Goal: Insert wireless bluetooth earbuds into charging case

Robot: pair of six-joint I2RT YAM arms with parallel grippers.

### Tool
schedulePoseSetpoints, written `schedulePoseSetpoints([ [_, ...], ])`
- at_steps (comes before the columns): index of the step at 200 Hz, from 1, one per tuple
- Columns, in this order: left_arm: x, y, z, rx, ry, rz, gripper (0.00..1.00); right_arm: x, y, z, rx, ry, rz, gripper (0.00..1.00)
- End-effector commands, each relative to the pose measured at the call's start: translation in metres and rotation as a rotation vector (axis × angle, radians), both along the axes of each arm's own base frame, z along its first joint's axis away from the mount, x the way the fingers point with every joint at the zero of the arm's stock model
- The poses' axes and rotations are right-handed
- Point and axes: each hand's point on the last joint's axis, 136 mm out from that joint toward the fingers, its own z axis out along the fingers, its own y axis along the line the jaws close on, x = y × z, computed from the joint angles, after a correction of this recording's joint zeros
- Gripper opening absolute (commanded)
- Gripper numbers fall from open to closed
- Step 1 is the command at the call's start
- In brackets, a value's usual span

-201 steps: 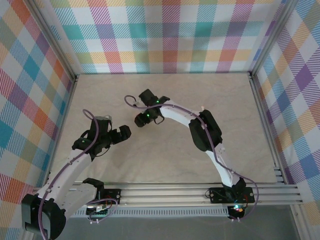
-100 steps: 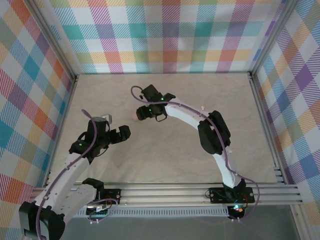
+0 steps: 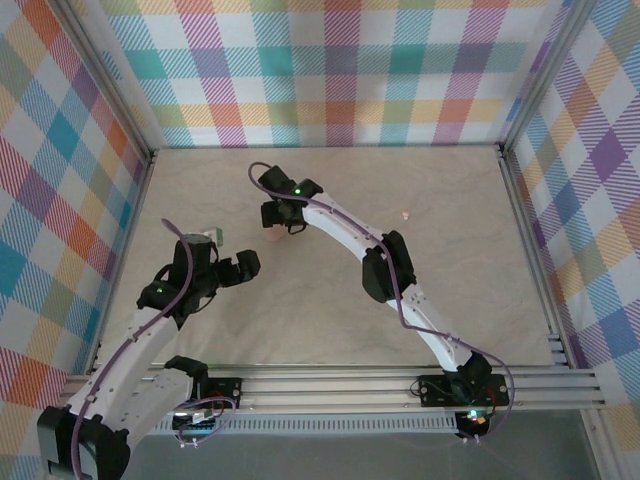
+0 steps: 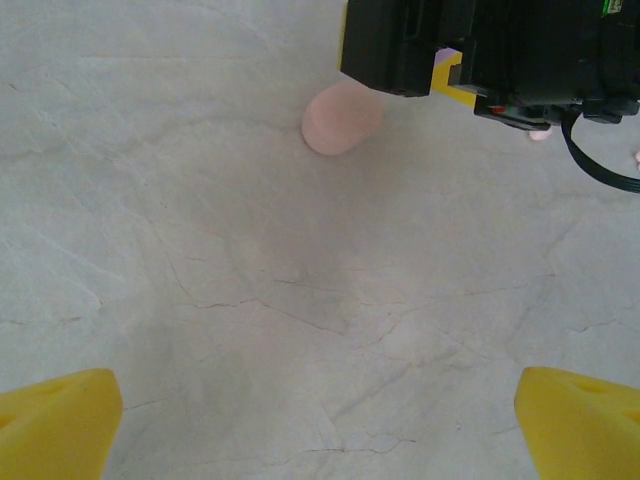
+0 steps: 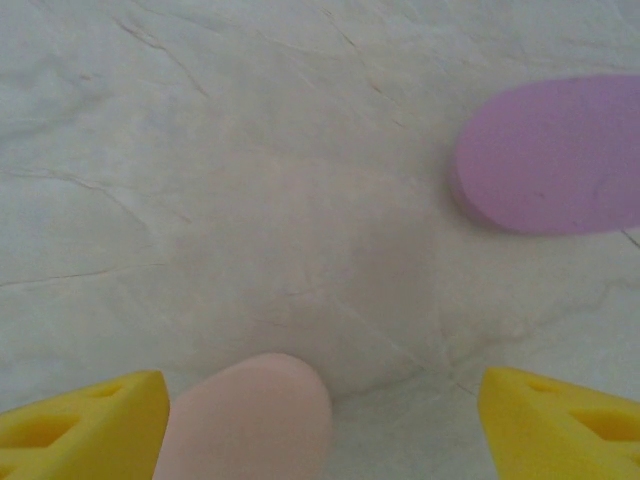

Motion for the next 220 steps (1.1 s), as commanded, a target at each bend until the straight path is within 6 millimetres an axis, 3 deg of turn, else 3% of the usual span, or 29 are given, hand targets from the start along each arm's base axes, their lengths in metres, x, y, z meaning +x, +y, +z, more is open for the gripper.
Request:
schedulePoseSetpoints([
  [1, 0.009, -0.002, 0.013, -0.015, -0.039, -0.008, 1.0, 0.0, 0.0, -0.011, -0.048, -0.035, -0.036, 0.82],
  [34, 0.008, -0.002, 0.014, -0.012, -0.049, -0.017, 1.0, -0.004, 0.0, -0.026, -0.086, -0.026, -0.014, 0.82],
  [61, 0.006, -0.001, 0.009, -0.004, -0.036, -0.018, 1.0, -0.012, 0.014, -0.033, -0.064, -0.01, 0.042, 0.83],
  [120, 0.004, 0.0, 0.002, 0.006, -0.007, -0.014, 1.0, -0.036, 0.027, -0.027, -0.04, 0.017, 0.211, 0.76],
  [174, 0.0, 0.002, 0.005, 0.008, -0.01, -0.008, 1.0, -0.04, 0.031, -0.031, -0.106, -0.051, 0.44, 0.72],
  [220, -0.001, 0.004, 0.01, 0.009, -0.014, 0.001, 1.0, -0.027, 0.03, -0.042, -0.144, -0.072, 0.487, 0.65],
])
